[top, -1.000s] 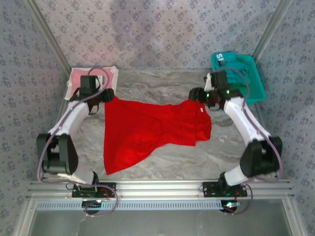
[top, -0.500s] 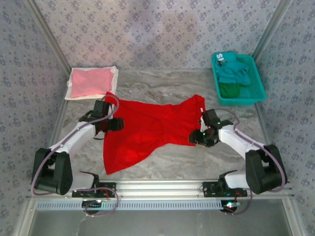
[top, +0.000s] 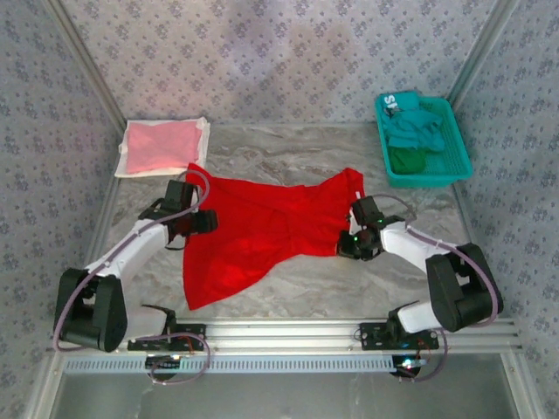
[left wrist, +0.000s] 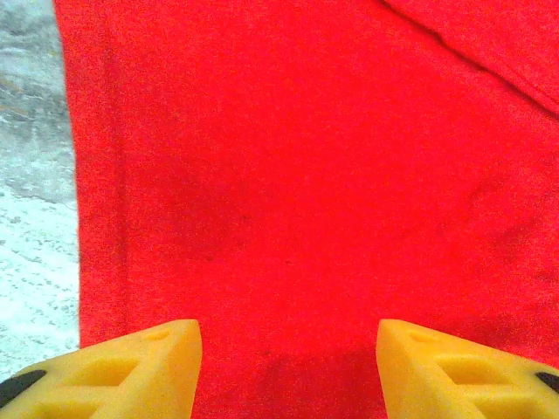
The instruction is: Fold and stack the t-shirts
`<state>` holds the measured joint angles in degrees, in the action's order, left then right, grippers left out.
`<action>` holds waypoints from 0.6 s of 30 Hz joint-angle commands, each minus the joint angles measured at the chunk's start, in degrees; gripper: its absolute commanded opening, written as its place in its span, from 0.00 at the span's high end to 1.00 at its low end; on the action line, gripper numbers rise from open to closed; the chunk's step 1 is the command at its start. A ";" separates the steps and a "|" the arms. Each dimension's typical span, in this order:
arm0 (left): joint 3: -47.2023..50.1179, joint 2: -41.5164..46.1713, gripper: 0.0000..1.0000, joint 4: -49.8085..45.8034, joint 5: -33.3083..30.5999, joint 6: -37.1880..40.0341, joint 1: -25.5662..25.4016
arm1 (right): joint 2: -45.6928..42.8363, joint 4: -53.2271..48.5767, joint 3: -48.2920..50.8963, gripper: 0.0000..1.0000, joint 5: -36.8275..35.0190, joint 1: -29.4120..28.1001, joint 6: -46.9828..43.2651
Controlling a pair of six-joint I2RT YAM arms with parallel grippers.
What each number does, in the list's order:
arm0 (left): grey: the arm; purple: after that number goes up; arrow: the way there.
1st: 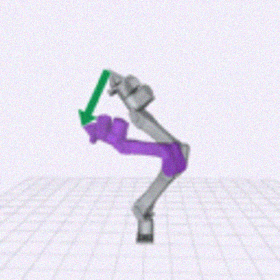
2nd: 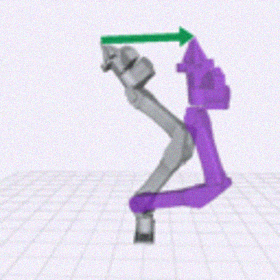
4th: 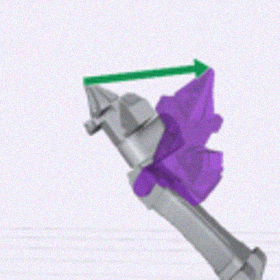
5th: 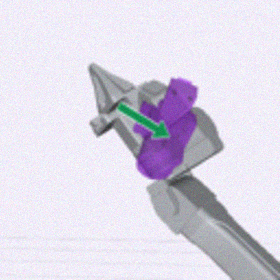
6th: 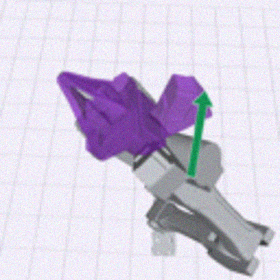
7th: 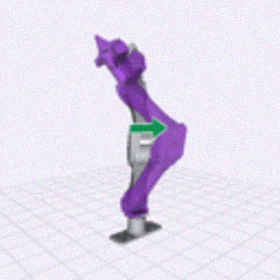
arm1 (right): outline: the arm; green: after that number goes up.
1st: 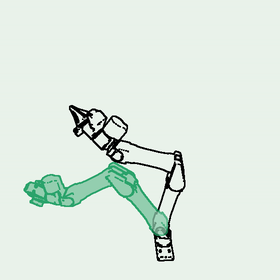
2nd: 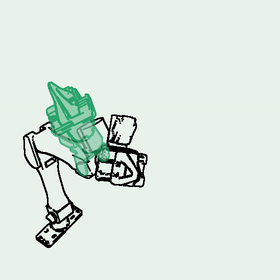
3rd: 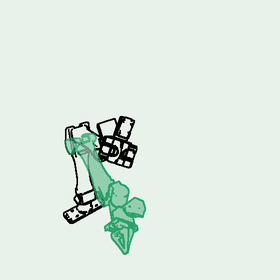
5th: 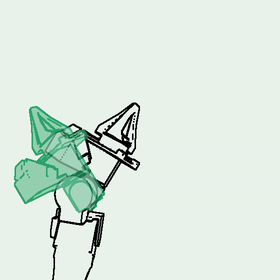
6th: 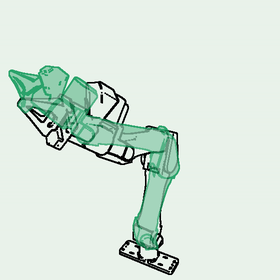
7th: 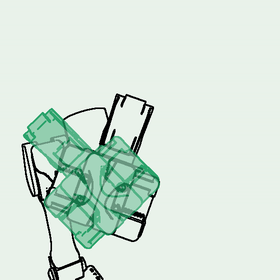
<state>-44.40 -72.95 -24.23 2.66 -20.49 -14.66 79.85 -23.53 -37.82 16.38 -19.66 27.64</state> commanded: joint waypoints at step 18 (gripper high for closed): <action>-9.80 -5.45 0.43 9.91 -3.40 4.49 6.45 | 8.87 1.78 -40.92 1.00 -0.63 7.80 1.04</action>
<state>-49.84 -75.50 -18.48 -0.51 -18.33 -10.17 83.79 -23.81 -72.47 18.57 -13.02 27.64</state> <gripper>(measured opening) 0.570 0.056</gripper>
